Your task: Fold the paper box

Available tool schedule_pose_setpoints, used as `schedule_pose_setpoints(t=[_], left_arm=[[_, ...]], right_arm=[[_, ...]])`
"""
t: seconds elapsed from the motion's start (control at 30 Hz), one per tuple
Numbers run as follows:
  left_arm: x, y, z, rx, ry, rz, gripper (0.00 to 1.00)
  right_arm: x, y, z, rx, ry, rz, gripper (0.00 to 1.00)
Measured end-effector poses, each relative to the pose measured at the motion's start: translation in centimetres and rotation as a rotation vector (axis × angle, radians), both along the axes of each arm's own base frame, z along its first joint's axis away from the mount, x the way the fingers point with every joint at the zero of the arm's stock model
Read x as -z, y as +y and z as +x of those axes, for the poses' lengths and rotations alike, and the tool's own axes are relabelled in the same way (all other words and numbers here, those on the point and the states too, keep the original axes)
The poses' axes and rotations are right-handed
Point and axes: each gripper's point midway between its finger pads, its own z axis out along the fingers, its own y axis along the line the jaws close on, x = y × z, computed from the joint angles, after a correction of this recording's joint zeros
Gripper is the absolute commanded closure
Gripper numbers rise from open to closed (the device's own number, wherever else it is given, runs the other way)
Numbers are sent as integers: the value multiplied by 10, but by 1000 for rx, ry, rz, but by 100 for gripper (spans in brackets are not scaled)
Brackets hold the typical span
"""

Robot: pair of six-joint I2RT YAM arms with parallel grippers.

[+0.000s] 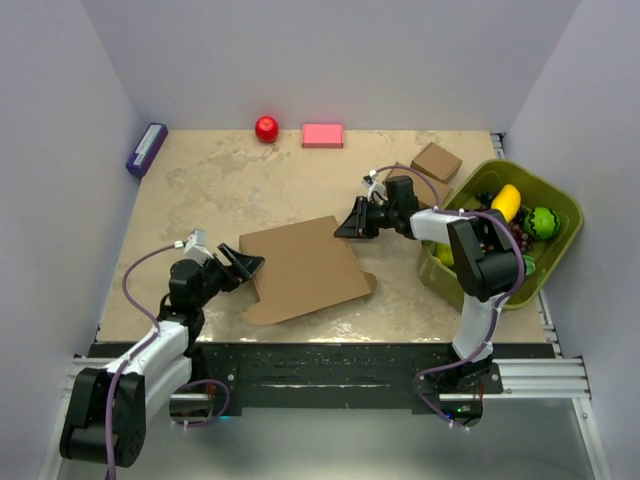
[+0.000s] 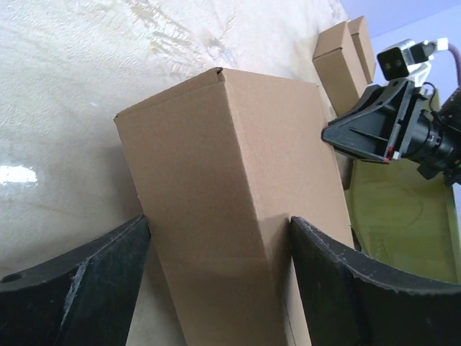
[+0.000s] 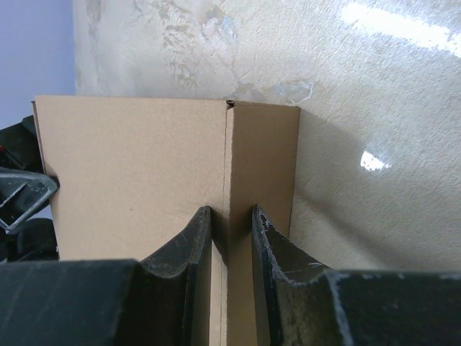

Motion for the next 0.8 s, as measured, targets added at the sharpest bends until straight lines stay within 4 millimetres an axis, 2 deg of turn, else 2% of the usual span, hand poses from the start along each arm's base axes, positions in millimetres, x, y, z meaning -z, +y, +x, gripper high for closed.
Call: schedule_pose_setpoints(t=[0.17, 0.37, 0.53, 0.67, 0.73, 0.8], left_arm=[[-12, -6, 1, 21, -37, -38, 15], [-27, -22, -2, 87, -88, -74, 14], [-31, -31, -3, 113, -86, -92, 14], [-33, -37, 1, 128, -68, -101, 22], [-34, -38, 5, 127, -58, -104, 30], [-35, -39, 7, 126, -49, -102, 36]], right_arm=[[-1, -2, 1, 9, 1, -1, 96], [-2, -5, 2, 23, 2, -1, 97], [-3, -6, 3, 33, -4, -7, 97], [-3, -7, 3, 44, -7, -16, 95], [-4, -9, 4, 54, -10, -23, 91], [-5, -11, 4, 69, -18, -35, 82]])
